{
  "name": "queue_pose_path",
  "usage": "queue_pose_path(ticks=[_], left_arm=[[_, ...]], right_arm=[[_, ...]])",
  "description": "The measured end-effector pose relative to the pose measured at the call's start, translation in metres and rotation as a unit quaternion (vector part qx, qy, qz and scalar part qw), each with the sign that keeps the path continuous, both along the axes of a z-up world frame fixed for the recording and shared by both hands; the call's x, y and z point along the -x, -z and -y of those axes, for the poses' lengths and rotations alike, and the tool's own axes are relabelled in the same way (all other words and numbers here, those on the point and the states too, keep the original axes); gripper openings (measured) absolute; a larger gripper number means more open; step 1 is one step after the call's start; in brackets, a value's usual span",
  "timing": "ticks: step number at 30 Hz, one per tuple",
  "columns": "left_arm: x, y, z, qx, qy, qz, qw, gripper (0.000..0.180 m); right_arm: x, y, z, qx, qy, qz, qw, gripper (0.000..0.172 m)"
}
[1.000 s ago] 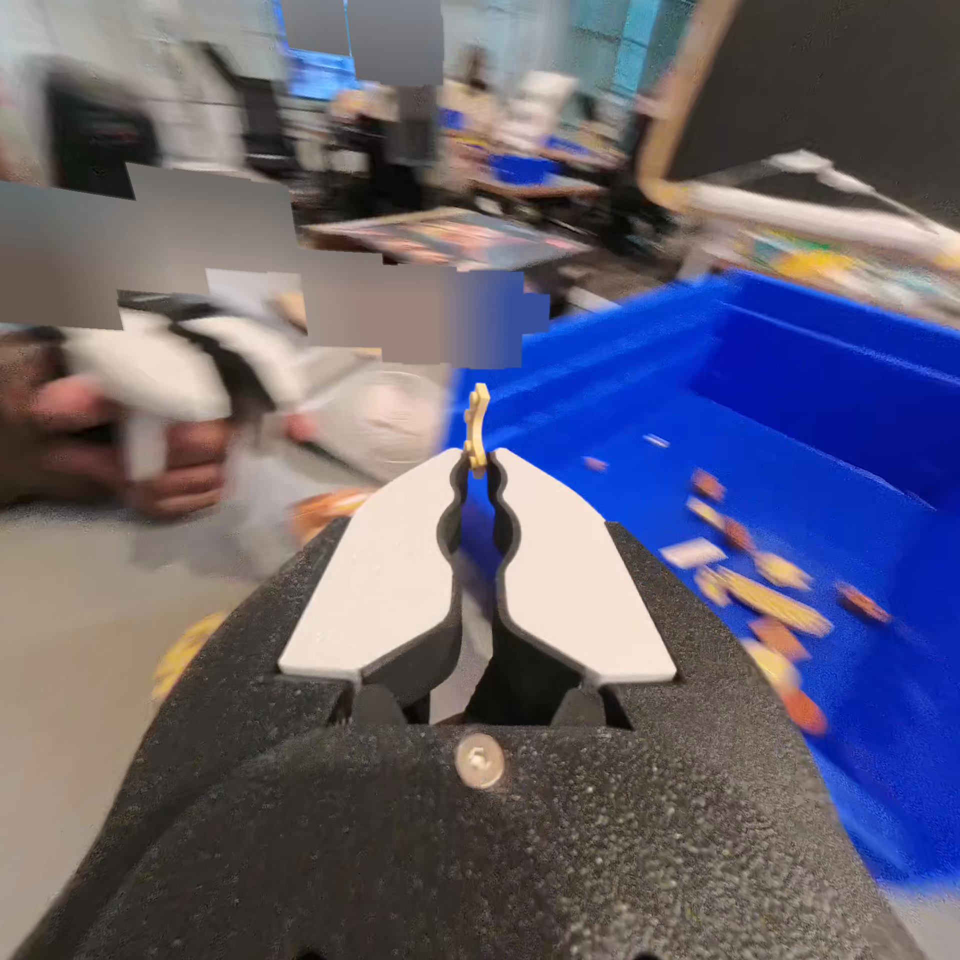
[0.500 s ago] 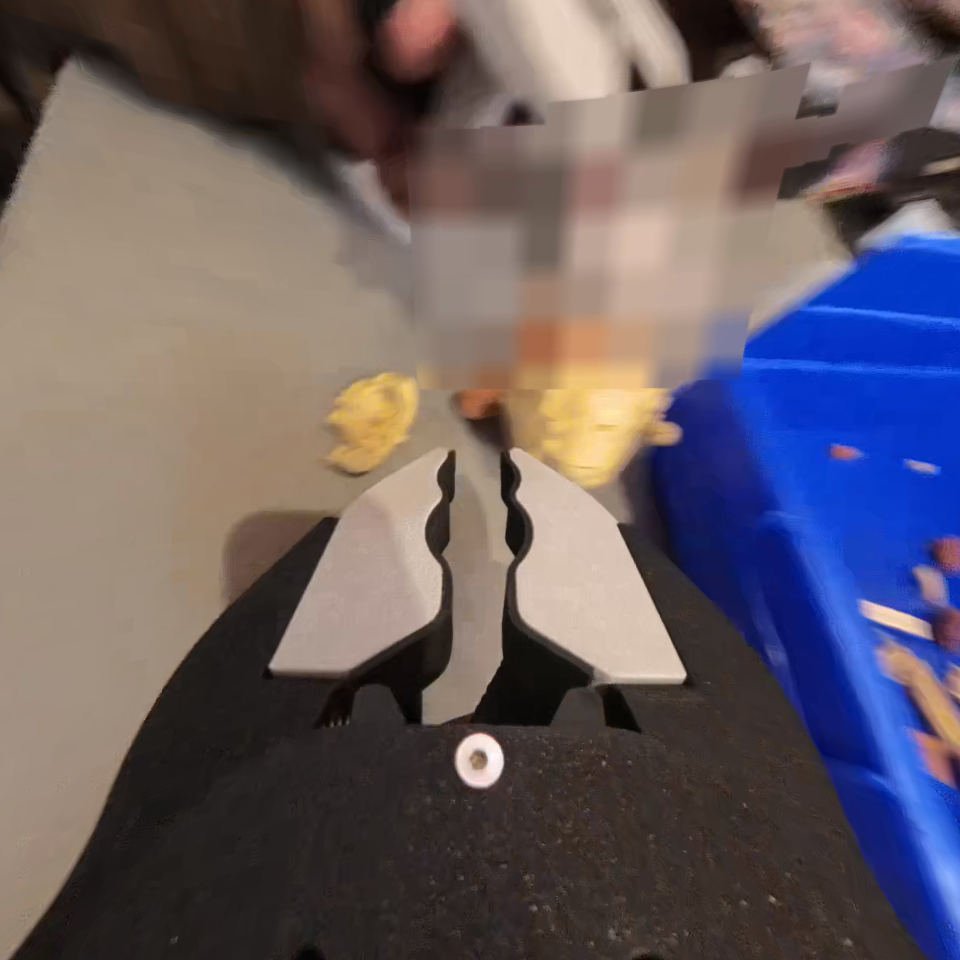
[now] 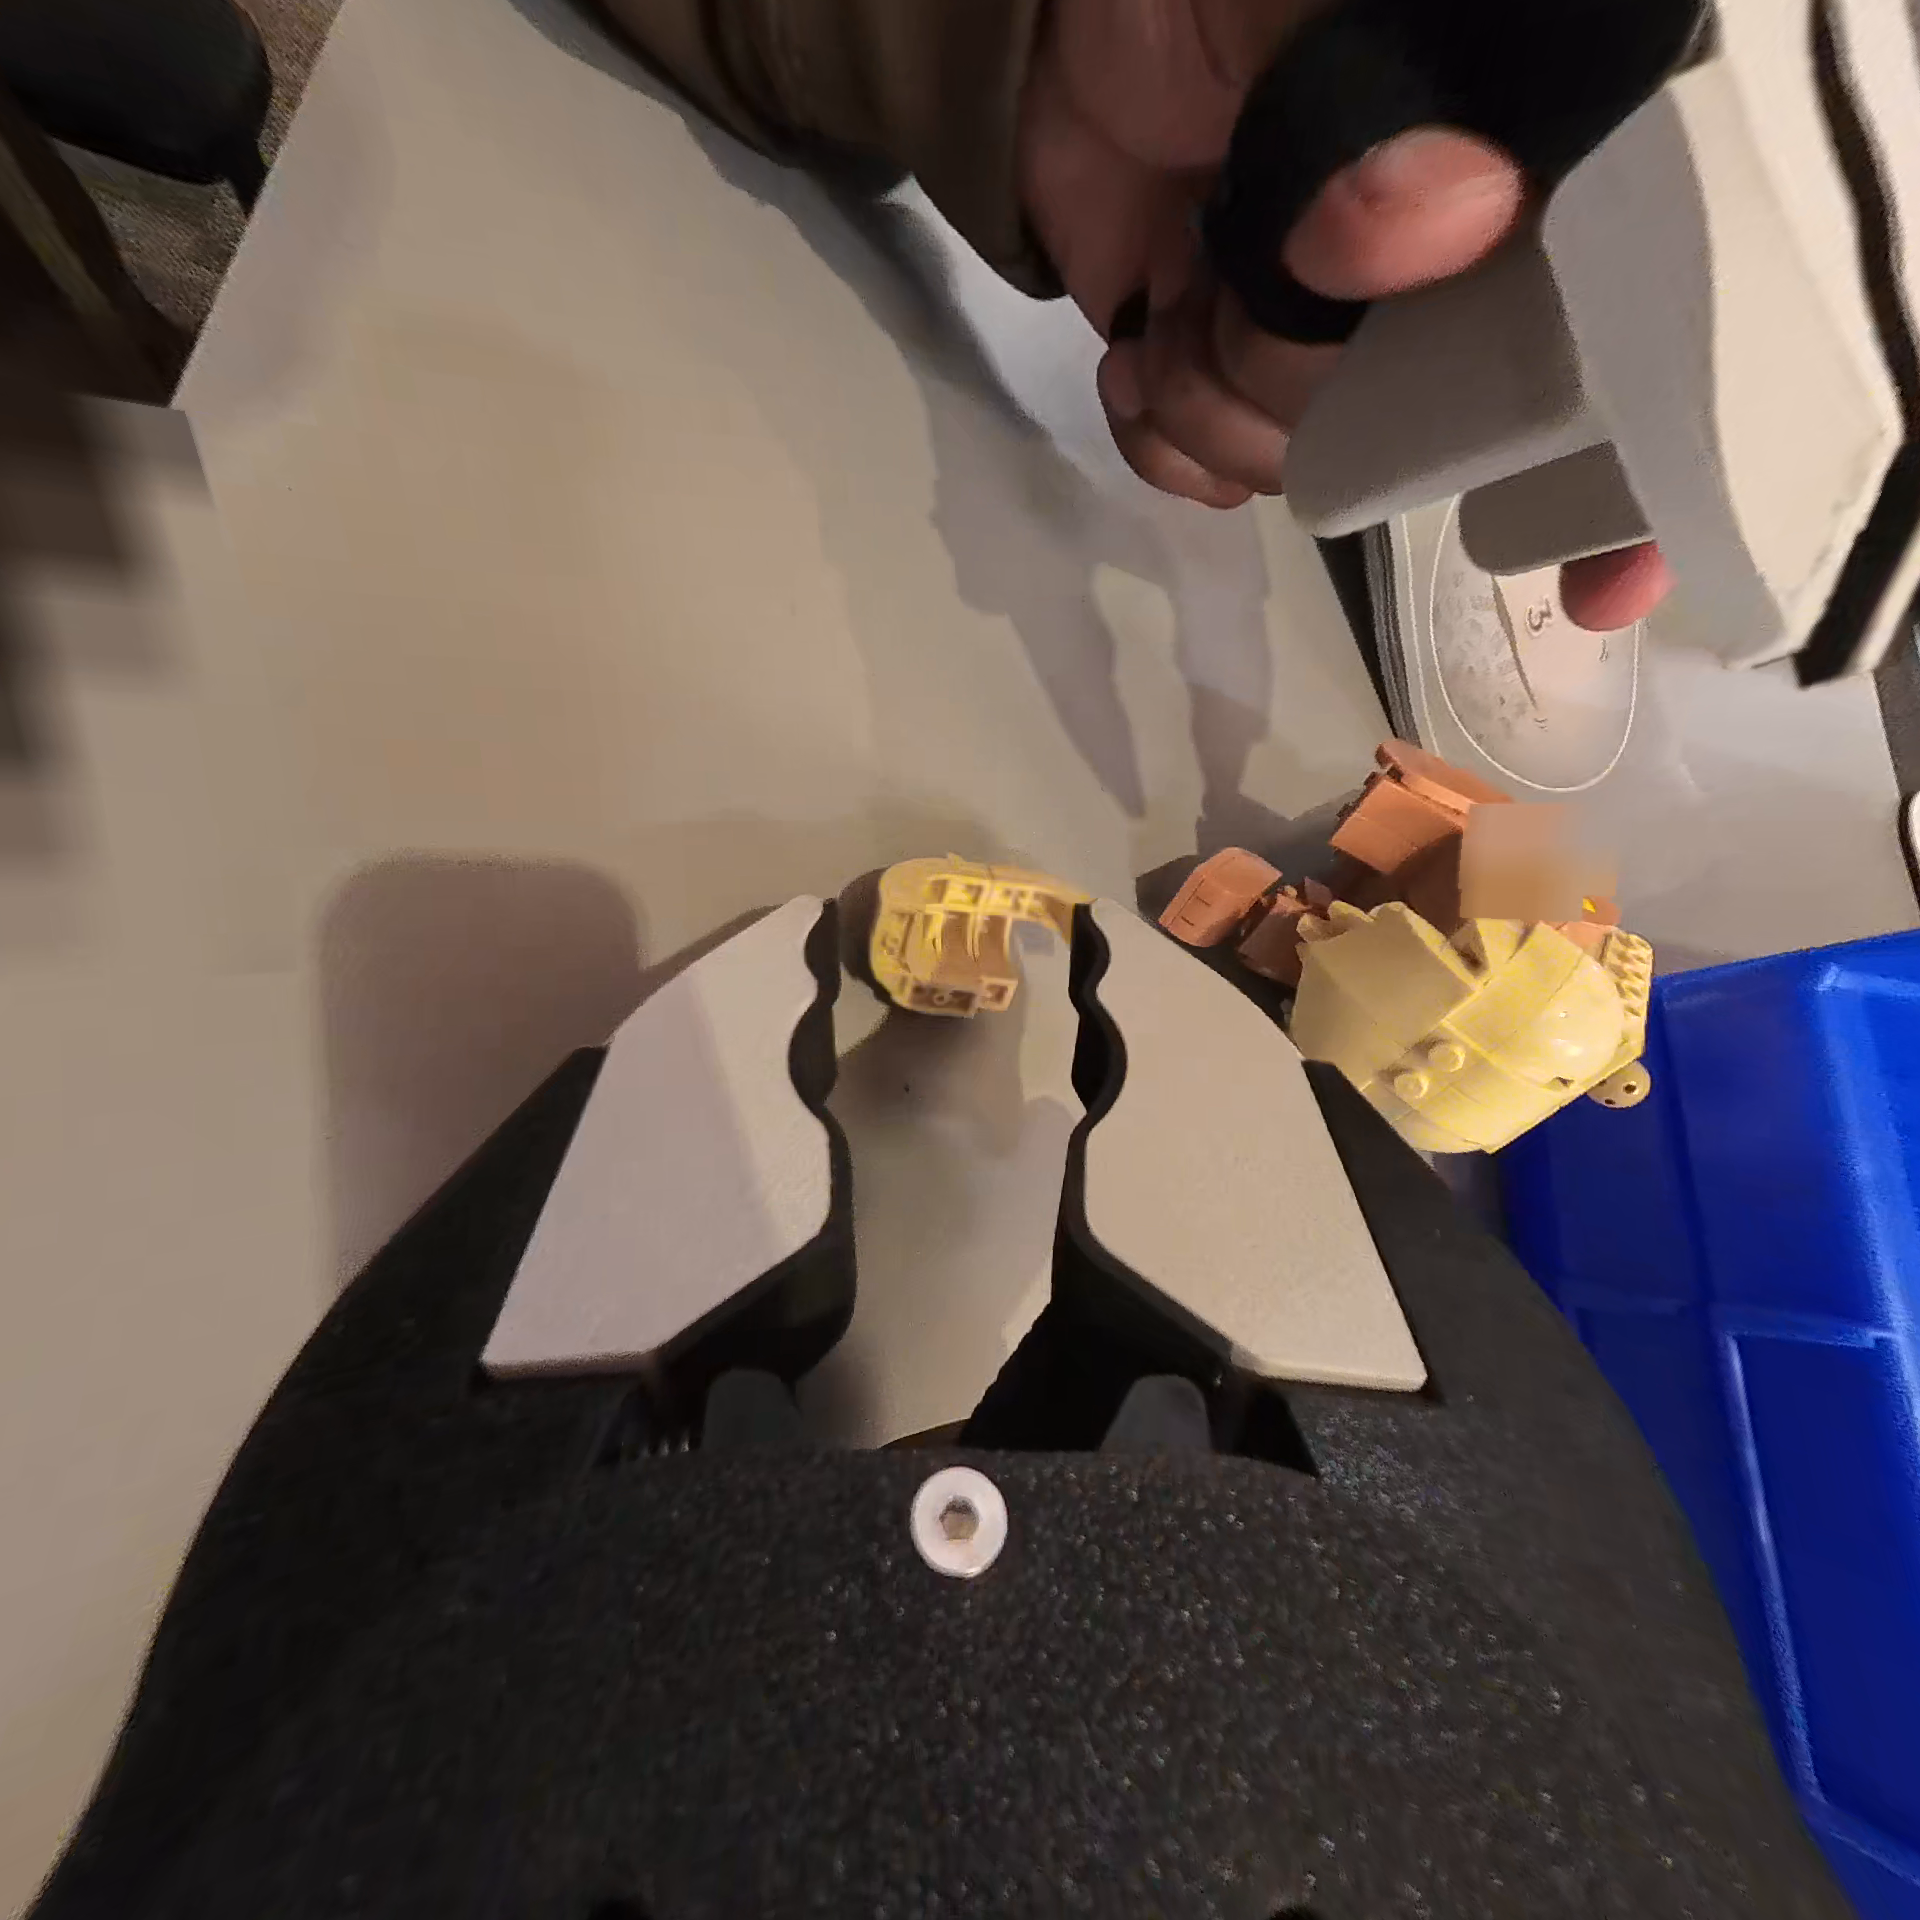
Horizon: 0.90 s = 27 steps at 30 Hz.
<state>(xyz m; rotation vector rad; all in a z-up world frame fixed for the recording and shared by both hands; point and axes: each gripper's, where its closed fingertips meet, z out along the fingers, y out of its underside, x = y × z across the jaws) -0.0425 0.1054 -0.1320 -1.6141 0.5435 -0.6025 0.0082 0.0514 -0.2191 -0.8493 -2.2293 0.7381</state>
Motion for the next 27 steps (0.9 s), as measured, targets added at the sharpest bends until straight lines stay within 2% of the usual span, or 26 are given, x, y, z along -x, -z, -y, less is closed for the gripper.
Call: queue_pose_path(ticks=[4, 8, 13, 16, 19, 23, 27], left_arm=[[-0.001, 0.001, 0.001, 0.001, 0.003, -0.003, 1.000, 0.019], [-0.004, 0.002, 0.002, 0.000, 0.006, -0.015, 1.000, 0.019], [-0.006, 0.002, 0.006, -0.002, 0.022, -0.034, 0.999, 0.017], [-0.015, 0.010, 0.018, 0.011, 0.074, -0.082, 0.994, 0.015], [-0.027, 0.030, 0.036, 0.025, 0.137, -0.159, 0.977, 0.014], [-0.031, 0.061, 0.040, 0.039, 0.148, -0.255, 0.955, 0.021], [-0.032, 0.083, 0.043, 0.061, 0.159, -0.300, 0.938, 0.028]], right_arm=[[0.002, 0.014, -0.006, -0.026, 0.018, 0.020, 0.999, 0.033], [0.002, 0.015, -0.009, -0.024, 0.021, 0.020, 0.999, 0.027], [0.000, 0.000, -0.010, 0.009, 0.017, 0.001, 1.000, 0.027], [-0.002, -0.006, -0.016, 0.040, 0.030, 0.004, 0.999, 0.027], [-0.006, 0.001, -0.010, 0.051, 0.023, 0.029, 0.998, 0.030], [-0.004, 0.014, -0.011, 0.009, 0.034, 0.041, 0.999, 0.031], [-0.001, 0.016, -0.013, 0.018, 0.050, 0.039, 0.998, 0.020]])
